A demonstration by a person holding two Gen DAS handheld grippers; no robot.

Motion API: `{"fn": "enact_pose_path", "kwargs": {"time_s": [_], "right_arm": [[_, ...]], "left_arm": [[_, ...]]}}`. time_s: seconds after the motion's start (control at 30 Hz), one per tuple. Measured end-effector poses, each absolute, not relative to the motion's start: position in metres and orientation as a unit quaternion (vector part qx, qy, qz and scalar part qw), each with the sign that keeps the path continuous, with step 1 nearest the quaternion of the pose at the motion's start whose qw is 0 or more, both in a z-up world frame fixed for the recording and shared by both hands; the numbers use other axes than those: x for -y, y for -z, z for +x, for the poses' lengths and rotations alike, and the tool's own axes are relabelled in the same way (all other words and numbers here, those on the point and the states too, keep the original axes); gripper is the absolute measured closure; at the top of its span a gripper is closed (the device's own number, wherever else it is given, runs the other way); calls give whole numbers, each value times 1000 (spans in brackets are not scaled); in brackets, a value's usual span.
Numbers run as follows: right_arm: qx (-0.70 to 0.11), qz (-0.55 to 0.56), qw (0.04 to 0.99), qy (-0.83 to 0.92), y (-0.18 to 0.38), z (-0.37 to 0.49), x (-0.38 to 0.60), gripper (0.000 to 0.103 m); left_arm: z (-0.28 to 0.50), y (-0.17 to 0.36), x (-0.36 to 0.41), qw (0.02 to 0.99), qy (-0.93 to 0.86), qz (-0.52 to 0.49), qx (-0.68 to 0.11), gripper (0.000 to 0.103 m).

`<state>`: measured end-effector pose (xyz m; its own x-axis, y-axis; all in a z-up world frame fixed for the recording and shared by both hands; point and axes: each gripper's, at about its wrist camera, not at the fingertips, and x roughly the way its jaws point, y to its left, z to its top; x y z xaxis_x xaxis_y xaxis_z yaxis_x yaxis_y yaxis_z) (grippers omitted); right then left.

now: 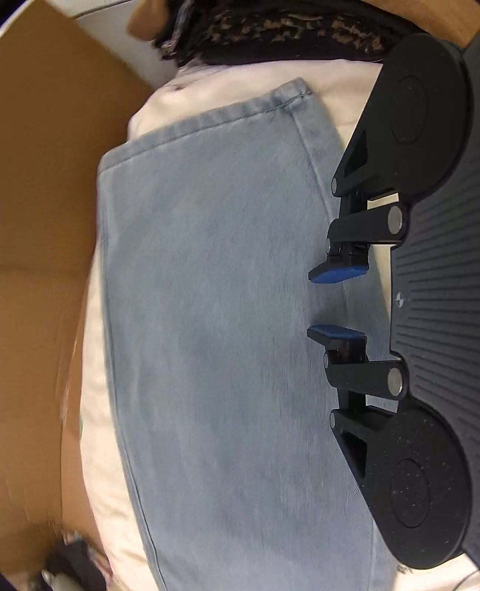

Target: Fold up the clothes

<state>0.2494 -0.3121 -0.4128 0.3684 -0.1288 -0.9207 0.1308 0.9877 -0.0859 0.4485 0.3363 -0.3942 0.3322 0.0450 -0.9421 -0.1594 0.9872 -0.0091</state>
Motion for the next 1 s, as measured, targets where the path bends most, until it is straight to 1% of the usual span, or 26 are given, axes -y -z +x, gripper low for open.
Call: {"fn": "enact_pose_path", "kwargs": {"time_s": [0.13,0.23,0.4,0.43,0.5,0.6,0.7,0.77,0.87,1.0], "right_arm": [[-554,16,826,103,417,249,331,71],[-547,15,829,111,418,245,339,69],[-545,19,826,142,418,239,353,72],[-548,7,824,143,417,239,353,71],[-554,-16,817,157,416,239,354,71],[-559,16,808,184,412,234,371,70],[-564,-1,808,170,406,234,369,70],[-558,-7,814,160,400,231,366,70],[-542,7,827,147,390,225,362,70],[-526,3,843,116,375,217,348,70]], "left_arm": [[456,407,-335,816,-71,-54,-571,100],[462,407,-329,815,-87,-55,-571,100],[463,395,-319,809,-86,-36,-580,102],[462,391,-319,808,-83,-37,-582,100],[461,377,-316,810,-74,-35,-581,100],[461,352,-320,816,-61,-63,-571,100],[465,330,-322,824,-59,-67,-560,95],[466,319,-322,827,-59,-76,-554,95],[469,307,-309,828,-57,-83,-552,94],[452,303,-305,819,-51,-60,-568,94]]}}
